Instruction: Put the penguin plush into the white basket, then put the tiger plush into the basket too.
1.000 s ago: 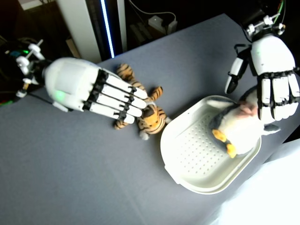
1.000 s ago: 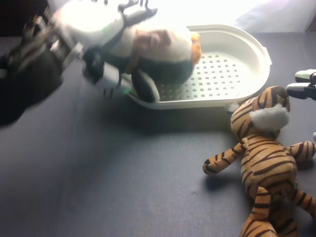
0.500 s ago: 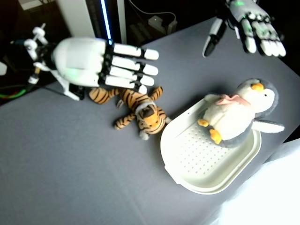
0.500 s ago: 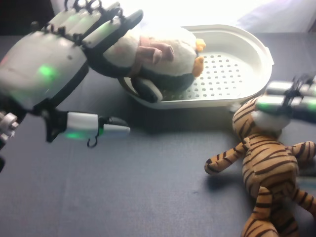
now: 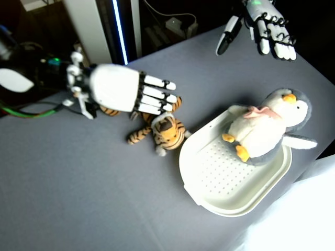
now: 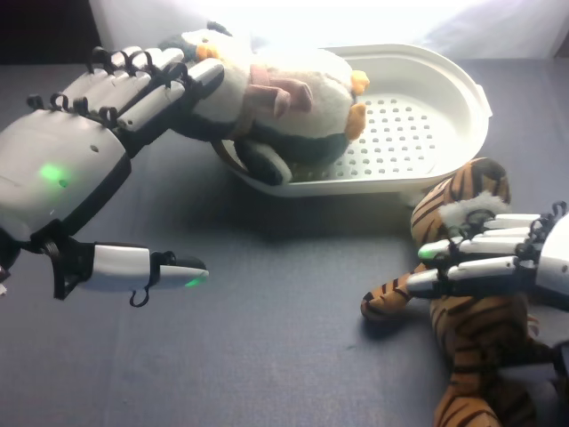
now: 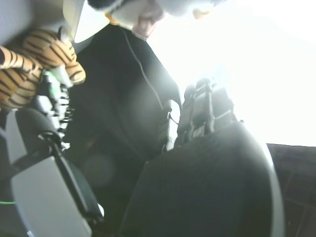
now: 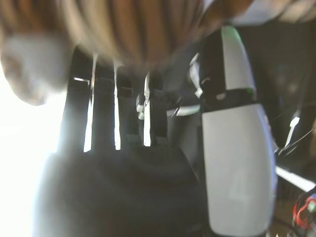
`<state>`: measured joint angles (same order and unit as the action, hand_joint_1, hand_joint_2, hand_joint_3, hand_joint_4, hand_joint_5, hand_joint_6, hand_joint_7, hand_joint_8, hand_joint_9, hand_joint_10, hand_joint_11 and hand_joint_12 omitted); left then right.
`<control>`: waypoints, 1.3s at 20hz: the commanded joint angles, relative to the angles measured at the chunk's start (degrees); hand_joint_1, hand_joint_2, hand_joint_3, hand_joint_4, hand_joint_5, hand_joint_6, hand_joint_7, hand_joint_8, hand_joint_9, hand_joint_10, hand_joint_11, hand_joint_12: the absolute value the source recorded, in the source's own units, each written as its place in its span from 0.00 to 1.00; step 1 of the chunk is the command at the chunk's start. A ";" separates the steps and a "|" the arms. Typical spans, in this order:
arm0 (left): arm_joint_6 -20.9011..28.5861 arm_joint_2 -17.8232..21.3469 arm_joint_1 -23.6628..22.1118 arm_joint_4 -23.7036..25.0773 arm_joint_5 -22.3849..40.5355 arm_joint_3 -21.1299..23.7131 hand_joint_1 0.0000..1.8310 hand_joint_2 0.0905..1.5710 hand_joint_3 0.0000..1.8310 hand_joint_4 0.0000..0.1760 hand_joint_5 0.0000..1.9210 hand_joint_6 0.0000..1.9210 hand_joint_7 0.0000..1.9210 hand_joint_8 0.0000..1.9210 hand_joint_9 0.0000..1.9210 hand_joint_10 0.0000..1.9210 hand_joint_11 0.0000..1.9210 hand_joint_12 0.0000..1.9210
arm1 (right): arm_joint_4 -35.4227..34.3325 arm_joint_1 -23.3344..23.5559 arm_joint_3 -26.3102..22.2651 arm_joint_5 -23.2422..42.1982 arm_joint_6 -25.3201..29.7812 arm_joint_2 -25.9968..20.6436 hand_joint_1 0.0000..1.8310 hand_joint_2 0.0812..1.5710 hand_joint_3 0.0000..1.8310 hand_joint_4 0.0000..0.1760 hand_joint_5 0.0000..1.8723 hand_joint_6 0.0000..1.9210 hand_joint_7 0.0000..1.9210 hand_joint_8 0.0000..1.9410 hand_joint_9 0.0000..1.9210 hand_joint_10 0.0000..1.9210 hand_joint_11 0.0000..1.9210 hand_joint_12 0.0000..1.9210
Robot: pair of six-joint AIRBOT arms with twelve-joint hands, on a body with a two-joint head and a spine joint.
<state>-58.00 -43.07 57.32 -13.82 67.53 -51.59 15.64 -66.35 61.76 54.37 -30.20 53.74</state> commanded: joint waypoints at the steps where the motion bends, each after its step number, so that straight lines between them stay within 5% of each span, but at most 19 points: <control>1: 0.21 -0.03 -0.58 1.28 7.40 0.26 0.48 0.40 0.00 1.00 0.00 0.00 0.00 0.00 0.00 0.00 0.00 0.00 | -1.43 0.57 0.43 2.45 0.28 0.35 0.84 0.67 0.00 0.00 0.43 0.00 0.32 0.01 0.43 0.50 0.34 0.55; 2: 0.51 -0.07 -0.34 1.27 7.42 0.27 0.49 0.41 0.00 1.00 0.00 0.00 0.00 0.00 0.00 0.00 0.00 0.00 | -1.57 0.63 0.72 1.67 0.28 0.47 0.93 0.65 0.00 0.00 0.50 0.01 0.37 0.03 0.43 0.65 0.41 0.67; 3: 0.67 -0.07 -0.16 1.27 7.51 0.28 0.49 0.42 0.00 1.00 0.00 0.00 0.00 0.00 0.00 0.00 0.00 0.00 | -1.59 0.63 0.76 1.40 0.28 0.47 0.90 0.70 0.01 0.00 0.54 0.02 0.39 0.60 0.35 0.76 0.43 0.69; 4: 0.72 -0.06 0.03 1.14 7.56 0.34 0.49 0.43 0.00 1.00 0.00 0.00 0.00 0.00 0.00 0.00 0.00 0.00 | -1.59 0.63 0.83 1.28 0.28 0.46 0.76 0.76 0.01 0.00 0.49 0.46 0.30 0.79 0.36 0.76 0.42 0.77; 5: 0.73 -0.11 0.33 0.80 7.57 0.35 0.50 0.43 0.00 1.00 0.00 0.00 0.00 0.00 0.00 0.00 0.00 0.00 | -1.58 0.64 0.96 1.20 0.26 0.46 0.74 0.77 0.00 0.00 0.50 0.48 0.30 0.75 0.37 0.84 0.40 0.79; 8: 1.41 -0.28 1.59 0.12 8.26 0.39 0.50 0.44 0.00 1.00 0.00 0.00 0.00 0.00 0.00 0.00 0.04 0.02 | -1.84 1.38 1.10 2.20 0.26 0.32 0.80 0.75 0.00 0.00 0.50 0.53 0.36 0.53 0.40 0.73 0.33 0.94; 10: 1.96 -0.22 2.53 -0.26 9.01 0.47 0.54 0.46 0.01 0.99 0.00 0.00 0.00 0.00 0.00 0.00 0.03 0.02 | -2.49 1.61 0.44 6.58 0.45 -0.70 0.76 0.73 0.00 0.00 0.54 0.48 0.38 0.58 0.43 0.74 0.44 0.83; 11: 1.97 -0.22 2.89 -0.54 9.35 0.55 0.55 0.46 0.01 0.92 0.00 0.00 0.00 0.00 0.00 0.00 0.02 0.02 | -3.18 1.63 -0.31 10.17 0.43 -1.89 0.80 0.76 0.00 0.00 0.57 0.32 0.35 0.67 0.39 0.84 0.46 0.89; 13: 1.97 -0.19 3.50 -0.97 9.73 0.70 0.56 0.46 0.01 0.83 0.00 0.00 0.00 0.00 0.00 0.00 0.02 0.02 | -5.70 1.93 -1.46 17.69 -1.23 -3.62 0.80 0.79 0.00 0.00 0.60 0.22 0.32 0.74 0.36 0.88 0.42 0.94; 14: 1.98 -0.15 3.76 -1.10 9.93 0.81 0.55 0.45 0.00 0.81 0.00 0.00 0.00 0.00 0.00 0.00 0.00 0.15 | -7.85 2.91 -1.84 21.99 -3.32 -4.13 0.75 0.77 0.00 0.00 0.52 0.49 0.33 0.70 0.39 0.83 0.42 0.89; 16: 2.02 -0.18 4.01 -1.18 10.33 0.89 0.55 0.46 0.01 0.83 0.00 0.00 0.00 0.00 0.00 0.00 0.00 0.19 | -10.76 5.64 -1.69 26.06 -7.16 -4.13 0.68 0.75 0.00 0.00 0.51 0.54 0.38 0.70 0.41 0.70 0.41 0.83; 17: 2.05 -0.21 4.02 -1.19 10.37 0.89 0.56 0.46 0.00 0.84 0.00 0.00 0.00 0.00 0.00 0.00 0.00 0.22 | -11.90 7.31 -1.34 26.35 -8.90 -3.68 0.73 0.74 0.00 0.00 0.51 0.52 0.39 0.67 0.41 0.76 0.39 0.82; 18: 2.11 -0.21 4.03 -1.19 10.44 0.88 0.54 0.45 0.00 0.86 0.00 0.00 0.00 0.00 0.00 0.00 0.00 0.27 | -12.74 9.02 -0.34 26.31 -9.50 -2.68 0.67 0.74 0.00 0.00 0.51 0.53 0.40 0.69 0.40 0.65 0.35 0.81; 19: 2.12 -0.22 4.06 -1.19 10.44 0.83 0.55 0.44 0.00 0.80 0.00 0.00 0.00 0.00 0.00 0.00 0.00 0.22 | -13.60 10.48 0.99 26.10 -9.50 -1.58 0.67 0.73 0.00 0.00 0.53 0.48 0.40 0.71 0.39 0.62 0.29 0.82; 20: 2.12 -0.22 4.06 -1.18 10.30 0.76 0.55 0.44 0.00 0.72 0.00 0.00 0.00 0.00 0.00 0.00 0.00 0.27 | -14.41 12.65 2.59 25.11 -9.62 -0.29 0.67 0.74 0.00 0.00 0.54 0.43 0.37 0.78 0.37 0.66 0.29 0.85; 21: 2.12 -0.20 4.06 -1.18 10.27 0.71 0.56 0.44 0.00 0.69 0.00 0.00 0.00 0.00 0.00 0.00 0.00 0.25 | -14.80 15.04 4.18 23.00 -9.79 0.93 0.73 0.74 0.00 0.00 0.54 0.40 0.40 0.73 0.37 0.78 0.28 0.83; 23: 2.12 -0.18 4.14 -1.19 10.28 0.66 0.58 0.43 0.00 0.70 0.00 0.00 0.00 0.00 0.00 0.00 0.00 0.23 | -14.61 20.50 8.49 15.72 -9.79 4.08 0.74 0.73 0.00 0.00 0.57 0.34 0.41 0.72 0.36 0.77 0.27 0.77; 25: 2.14 -0.18 4.14 -1.12 10.23 0.64 0.56 0.43 0.00 0.63 0.01 0.00 0.00 0.00 0.00 0.00 0.00 0.17 | -12.87 26.03 13.42 5.75 -9.79 8.13 0.68 0.73 0.00 0.00 0.55 0.37 0.42 0.75 0.40 0.66 0.37 0.79; 26: 2.21 -0.18 4.14 -1.06 10.23 0.63 0.57 0.43 0.00 0.59 0.01 0.00 0.00 0.00 0.00 0.00 0.00 0.17 | -12.23 27.68 15.43 1.60 -9.80 9.70 0.73 0.74 0.00 0.00 0.51 0.40 0.39 0.74 0.39 0.76 0.34 0.74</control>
<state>-55.92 -43.07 61.87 -16.19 70.35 -50.96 4.45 -38.09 78.91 51.51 -40.10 64.51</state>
